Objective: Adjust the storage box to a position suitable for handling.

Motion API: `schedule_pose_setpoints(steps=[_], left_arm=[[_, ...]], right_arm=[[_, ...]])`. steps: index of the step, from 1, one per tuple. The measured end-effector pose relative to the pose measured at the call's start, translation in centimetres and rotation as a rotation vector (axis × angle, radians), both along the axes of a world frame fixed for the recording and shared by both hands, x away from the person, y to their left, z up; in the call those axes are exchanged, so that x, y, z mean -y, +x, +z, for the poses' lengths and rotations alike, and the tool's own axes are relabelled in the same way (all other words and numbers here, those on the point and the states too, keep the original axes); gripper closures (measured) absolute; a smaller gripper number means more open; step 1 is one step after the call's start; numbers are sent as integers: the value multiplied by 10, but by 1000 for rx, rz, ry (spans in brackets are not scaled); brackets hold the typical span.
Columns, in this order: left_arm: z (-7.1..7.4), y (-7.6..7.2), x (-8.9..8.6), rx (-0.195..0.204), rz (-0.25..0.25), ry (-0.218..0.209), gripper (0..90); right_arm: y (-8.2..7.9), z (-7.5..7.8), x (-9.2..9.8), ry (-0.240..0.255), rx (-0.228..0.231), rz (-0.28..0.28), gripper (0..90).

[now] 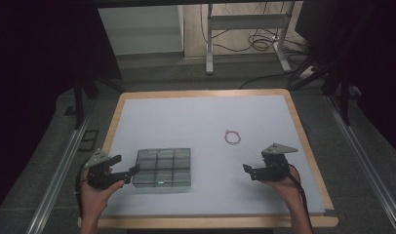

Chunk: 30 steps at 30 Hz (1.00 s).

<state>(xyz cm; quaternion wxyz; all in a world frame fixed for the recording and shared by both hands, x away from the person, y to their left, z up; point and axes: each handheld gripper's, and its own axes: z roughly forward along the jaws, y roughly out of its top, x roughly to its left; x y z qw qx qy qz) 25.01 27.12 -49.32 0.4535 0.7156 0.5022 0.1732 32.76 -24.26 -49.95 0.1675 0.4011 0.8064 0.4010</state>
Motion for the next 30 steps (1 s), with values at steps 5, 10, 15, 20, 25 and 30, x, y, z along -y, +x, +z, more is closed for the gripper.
schedule_pose_setpoints(steps=[5, 10, 15, 20, 25, 30], left_arm=[[2, -2, 4, -7, -25, -5, 154], [6, -5, 2, 15, -25, -39, 185], [7, -7, 0, 21, -29, -51, 271], [6, -6, 3, 39, -39, -43, 334], [7, -6, 9, 56, -55, -6, 411], [7, -7, 2, 47, -40, 4, 491]], right_arm=[[-6, 2, 6, 10, 29, 2, 124], [-5, 8, 12, 41, 48, -3, 149], [-6, 9, 13, 43, 51, 3, 152], [-5, 8, 10, 34, 62, 48, 151], [-5, 7, 9, 29, 62, 54, 151], [-3, 7, 13, 23, 56, 48, 152]])
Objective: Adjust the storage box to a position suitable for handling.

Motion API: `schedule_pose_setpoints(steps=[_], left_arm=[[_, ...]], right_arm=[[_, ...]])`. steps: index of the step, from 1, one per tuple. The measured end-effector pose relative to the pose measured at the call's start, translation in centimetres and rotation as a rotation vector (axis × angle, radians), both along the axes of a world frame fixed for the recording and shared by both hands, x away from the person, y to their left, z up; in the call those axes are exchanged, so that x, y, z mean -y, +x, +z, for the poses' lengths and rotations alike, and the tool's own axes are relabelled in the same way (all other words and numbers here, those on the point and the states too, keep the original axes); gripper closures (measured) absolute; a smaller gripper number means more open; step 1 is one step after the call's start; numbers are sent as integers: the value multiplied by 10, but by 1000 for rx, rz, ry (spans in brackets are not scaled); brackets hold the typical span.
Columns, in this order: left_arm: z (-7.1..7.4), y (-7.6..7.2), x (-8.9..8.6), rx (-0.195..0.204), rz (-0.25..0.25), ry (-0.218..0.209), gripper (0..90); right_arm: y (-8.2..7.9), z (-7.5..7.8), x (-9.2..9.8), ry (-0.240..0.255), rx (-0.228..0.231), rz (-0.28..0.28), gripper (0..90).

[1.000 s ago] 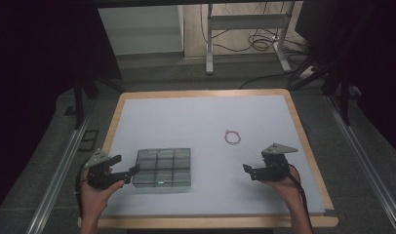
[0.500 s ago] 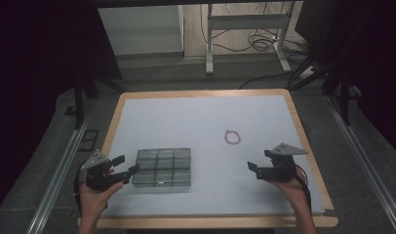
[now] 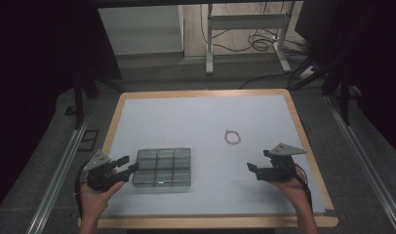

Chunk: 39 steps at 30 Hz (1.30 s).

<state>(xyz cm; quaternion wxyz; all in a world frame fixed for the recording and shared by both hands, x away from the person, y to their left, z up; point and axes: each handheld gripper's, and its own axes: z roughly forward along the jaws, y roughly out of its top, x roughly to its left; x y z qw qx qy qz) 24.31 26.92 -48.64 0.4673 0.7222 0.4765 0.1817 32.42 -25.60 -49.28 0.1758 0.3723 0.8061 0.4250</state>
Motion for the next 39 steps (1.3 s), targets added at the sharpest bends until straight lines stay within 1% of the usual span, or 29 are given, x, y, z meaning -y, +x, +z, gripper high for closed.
schedule_pose_setpoints(steps=[2, 4, 8, 12, 14, 16, 19, 20, 24, 26, 27, 30, 33, 37, 38, 39], left_arm=[[0, -1, -2, -2, 6, 5, 559], [0, -1, -2, 0, 1, 1, 627], [0, -2, -2, 4, -5, -5, 791], [0, -2, -7, -6, 11, -20, 862], [-2, -1, -11, -13, 21, -16, 877], [-3, -1, -13, -22, 23, -21, 891], [-6, 1, -18, -35, 6, -64, 900], [-7, 2, -20, -38, 11, -64, 900], [-12, 4, -24, -59, 36, -44, 900], [-15, 6, -25, -79, 36, -52, 900], [-17, 8, -25, -87, 33, -47, 900], [-21, 11, -24, -97, 27, -47, 900], [-27, 16, -23, -120, 27, -33, 900], [-40, 22, -24, -160, 37, -20, 900], [-41, 23, -23, -167, 38, -7, 900], [-44, 25, -23, -176, 39, -3, 900]], right_arm=[[1, -1, 2, -2, -3, -8, 151], [2, -1, 3, -6, -8, -17, 152], [2, -2, 4, -11, -8, -27, 152], [1, -1, 6, -6, -6, -34, 152], [1, 0, 7, -8, -5, -37, 152], [1, 0, 8, -10, -6, -41, 152], [2, -1, 9, -15, -6, -43, 152], [2, -1, 9, -17, -7, -44, 152], [2, -1, 10, -19, -10, -50, 152], [2, -2, 10, -24, -10, -52, 152], [2, -2, 10, -25, -11, -52, 152], [3, -2, 10, -26, -9, -52, 152], [3, -2, 9, -28, -7, -52, 152], [2, -1, 9, -31, -2, -50, 152], [2, -1, 9, -31, -2, -51, 152], [3, -1, 9, -31, -4, -53, 152]])
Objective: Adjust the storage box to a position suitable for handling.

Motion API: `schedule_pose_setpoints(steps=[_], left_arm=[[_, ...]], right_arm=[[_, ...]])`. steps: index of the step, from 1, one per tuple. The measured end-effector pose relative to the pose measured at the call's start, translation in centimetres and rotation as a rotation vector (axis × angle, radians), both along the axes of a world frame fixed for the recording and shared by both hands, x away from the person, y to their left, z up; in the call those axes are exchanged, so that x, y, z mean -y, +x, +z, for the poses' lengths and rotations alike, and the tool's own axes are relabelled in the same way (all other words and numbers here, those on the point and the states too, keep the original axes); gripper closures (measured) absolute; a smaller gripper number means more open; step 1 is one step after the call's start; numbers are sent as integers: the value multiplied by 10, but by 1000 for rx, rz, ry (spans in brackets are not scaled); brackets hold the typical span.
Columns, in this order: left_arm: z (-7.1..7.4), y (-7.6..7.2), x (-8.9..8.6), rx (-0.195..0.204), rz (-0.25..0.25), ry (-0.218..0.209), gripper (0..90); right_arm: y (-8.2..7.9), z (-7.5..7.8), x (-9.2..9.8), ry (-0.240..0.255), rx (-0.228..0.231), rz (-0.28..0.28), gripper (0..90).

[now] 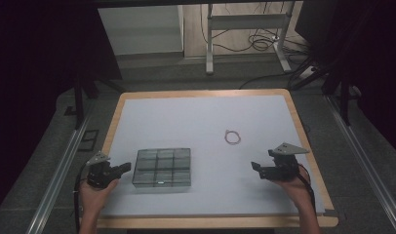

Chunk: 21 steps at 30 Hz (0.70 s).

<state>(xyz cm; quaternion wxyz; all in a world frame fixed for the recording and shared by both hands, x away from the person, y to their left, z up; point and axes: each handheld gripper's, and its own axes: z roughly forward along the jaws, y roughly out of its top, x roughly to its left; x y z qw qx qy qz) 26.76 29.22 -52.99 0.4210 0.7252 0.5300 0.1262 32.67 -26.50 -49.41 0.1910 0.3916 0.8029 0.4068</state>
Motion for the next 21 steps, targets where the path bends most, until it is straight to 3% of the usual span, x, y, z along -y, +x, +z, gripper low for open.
schedule_pose_setpoints(steps=[8, 15, 21], left_arm=[[-13, 6, 0, -39, 8, 0, 900], [-13, 8, 4, -41, -25, -15, 900], [-15, 9, 8, -46, -50, -17, 900]], right_arm=[[1, -4, -1, -25, -2, -4, 152], [2, -6, -2, -35, -9, -8, 152], [-1, -3, -4, -26, 33, 8, 153]])
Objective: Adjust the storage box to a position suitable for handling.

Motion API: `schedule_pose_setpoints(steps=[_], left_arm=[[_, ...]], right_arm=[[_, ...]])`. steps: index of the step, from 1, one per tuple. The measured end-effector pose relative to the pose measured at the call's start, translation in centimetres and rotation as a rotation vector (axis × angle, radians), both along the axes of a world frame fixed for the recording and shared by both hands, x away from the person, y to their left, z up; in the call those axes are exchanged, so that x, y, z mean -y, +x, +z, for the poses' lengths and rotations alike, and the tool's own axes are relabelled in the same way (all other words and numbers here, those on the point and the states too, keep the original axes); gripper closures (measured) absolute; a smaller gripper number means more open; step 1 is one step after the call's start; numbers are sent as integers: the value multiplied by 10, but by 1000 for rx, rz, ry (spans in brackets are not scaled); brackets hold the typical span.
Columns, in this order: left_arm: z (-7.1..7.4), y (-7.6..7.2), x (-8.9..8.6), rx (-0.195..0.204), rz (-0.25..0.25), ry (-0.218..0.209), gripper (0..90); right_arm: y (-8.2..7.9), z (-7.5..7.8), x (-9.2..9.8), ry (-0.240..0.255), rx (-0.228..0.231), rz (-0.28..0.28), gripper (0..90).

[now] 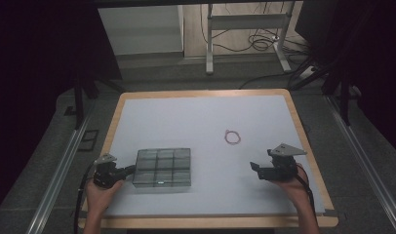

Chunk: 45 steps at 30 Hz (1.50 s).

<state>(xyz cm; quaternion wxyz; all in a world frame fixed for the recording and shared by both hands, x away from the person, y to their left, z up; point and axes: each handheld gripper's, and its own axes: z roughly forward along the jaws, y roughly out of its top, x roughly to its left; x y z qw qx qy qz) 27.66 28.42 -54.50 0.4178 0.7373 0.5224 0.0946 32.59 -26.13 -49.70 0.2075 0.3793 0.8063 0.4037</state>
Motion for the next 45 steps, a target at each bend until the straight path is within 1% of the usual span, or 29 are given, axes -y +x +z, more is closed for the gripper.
schedule_pose_setpoints(steps=[2, 7, 9, 12, 16, 19, 22, 29, 37, 41, 45], left_arm=[[0, 0, 2, -1, 2, 19, 900], [0, 0, 3, 0, 3, 20, 900], [1, 0, 4, 2, 4, 29, 900], [2, -1, 4, 3, -1, 35, 900], [2, -1, 5, 1, -5, 32, 900], [2, -1, 7, 1, -14, 28, 900], [3, -1, 10, 2, -26, 33, 900], [3, 0, 14, 9, -39, 39, 900], [3, 0, 18, 7, -56, 32, 900], [3, 0, 21, 6, -73, 24, 900], [5, 0, 25, 10, -82, 29, 900]], right_arm=[[0, 1, 0, 4, 1, 1, 153], [0, 0, 1, 4, -5, -7, 153], [1, 0, 1, 0, -6, -12, 153], [0, 0, 1, 0, 8, -11, 157], [-1, 2, 1, 5, 15, -12, 158], [-1, 1, 1, 4, 10, -12, 158], [-1, 1, 0, -2, 7, -10, 158], [0, 0, 1, 1, 6, -9, 158], [0, -1, 0, -5, 1, -4, 157], [0, 0, -1, -4, -2, -2, 157], [-1, 0, 0, 0, 2, -4, 158]])
